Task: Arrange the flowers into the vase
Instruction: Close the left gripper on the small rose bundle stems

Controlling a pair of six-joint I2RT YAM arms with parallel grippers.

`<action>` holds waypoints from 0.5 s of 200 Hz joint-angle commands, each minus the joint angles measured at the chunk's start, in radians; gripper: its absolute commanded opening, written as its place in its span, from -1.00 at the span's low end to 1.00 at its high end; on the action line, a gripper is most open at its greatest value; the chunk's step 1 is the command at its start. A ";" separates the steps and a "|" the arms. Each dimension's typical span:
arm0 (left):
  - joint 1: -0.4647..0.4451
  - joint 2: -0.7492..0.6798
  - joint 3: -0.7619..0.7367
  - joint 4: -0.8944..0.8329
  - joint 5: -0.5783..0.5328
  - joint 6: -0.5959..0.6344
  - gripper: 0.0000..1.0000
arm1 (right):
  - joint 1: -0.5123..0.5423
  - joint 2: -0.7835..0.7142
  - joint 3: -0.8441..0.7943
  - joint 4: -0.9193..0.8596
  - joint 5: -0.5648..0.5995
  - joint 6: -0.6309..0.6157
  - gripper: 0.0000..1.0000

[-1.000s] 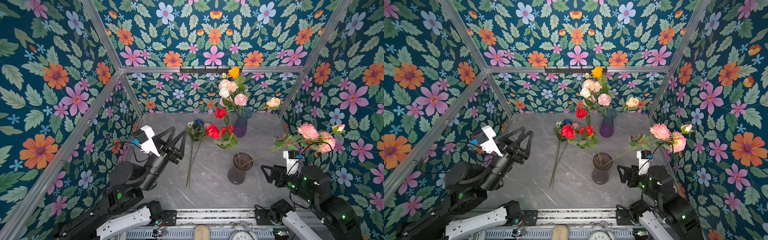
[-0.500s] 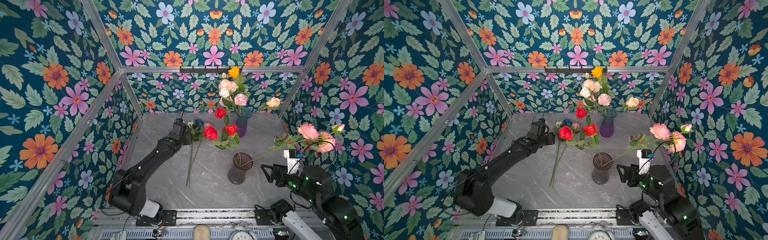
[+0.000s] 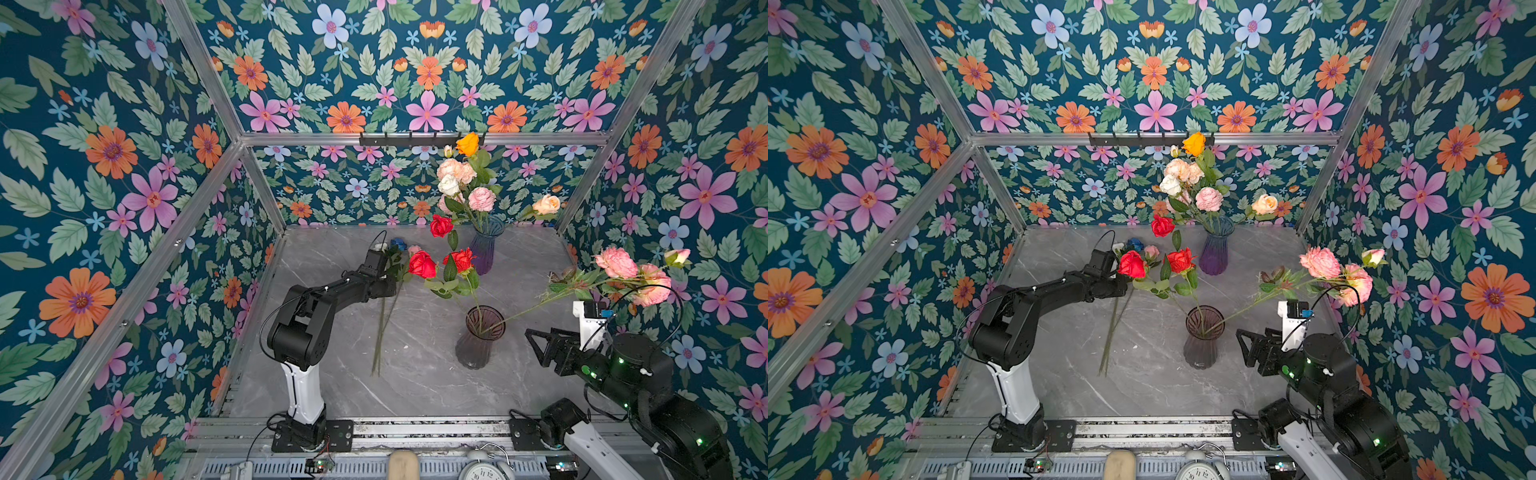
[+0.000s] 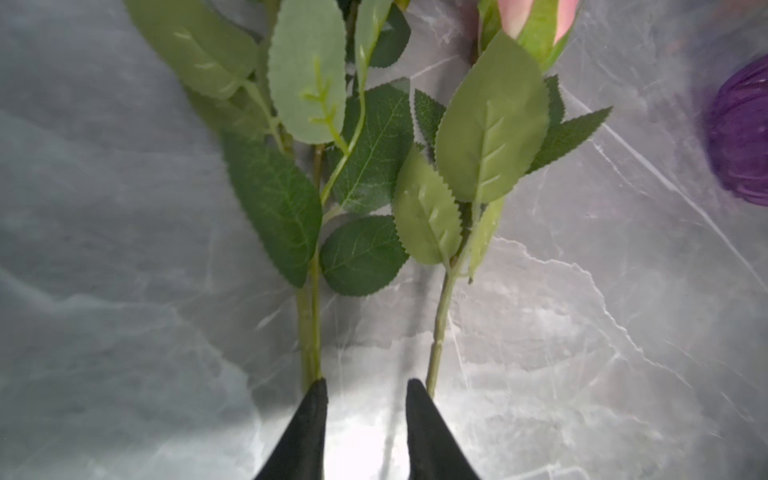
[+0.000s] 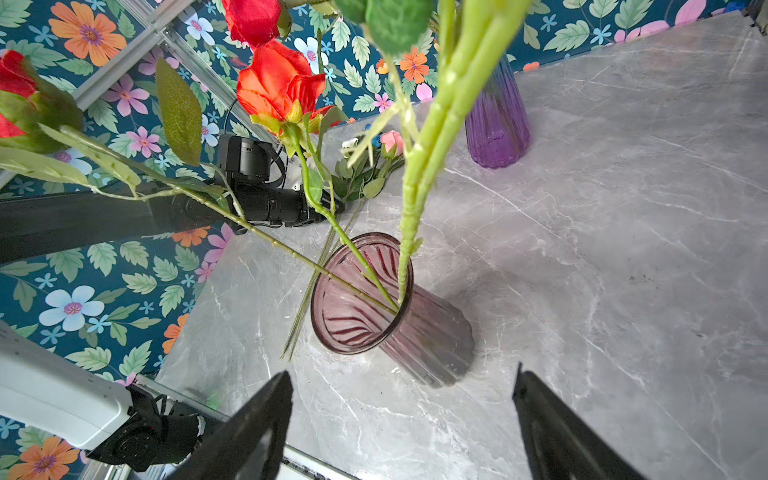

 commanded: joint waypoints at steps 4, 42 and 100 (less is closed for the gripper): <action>0.001 0.054 0.047 -0.038 -0.029 0.030 -0.38 | 0.001 -0.002 -0.006 0.015 0.009 -0.014 0.70; 0.000 0.063 0.046 -0.036 -0.050 0.028 -0.58 | 0.001 -0.011 -0.003 0.005 0.017 -0.016 0.70; -0.010 -0.081 -0.011 0.000 -0.080 0.016 -0.49 | 0.000 -0.018 -0.013 0.000 0.024 -0.020 0.70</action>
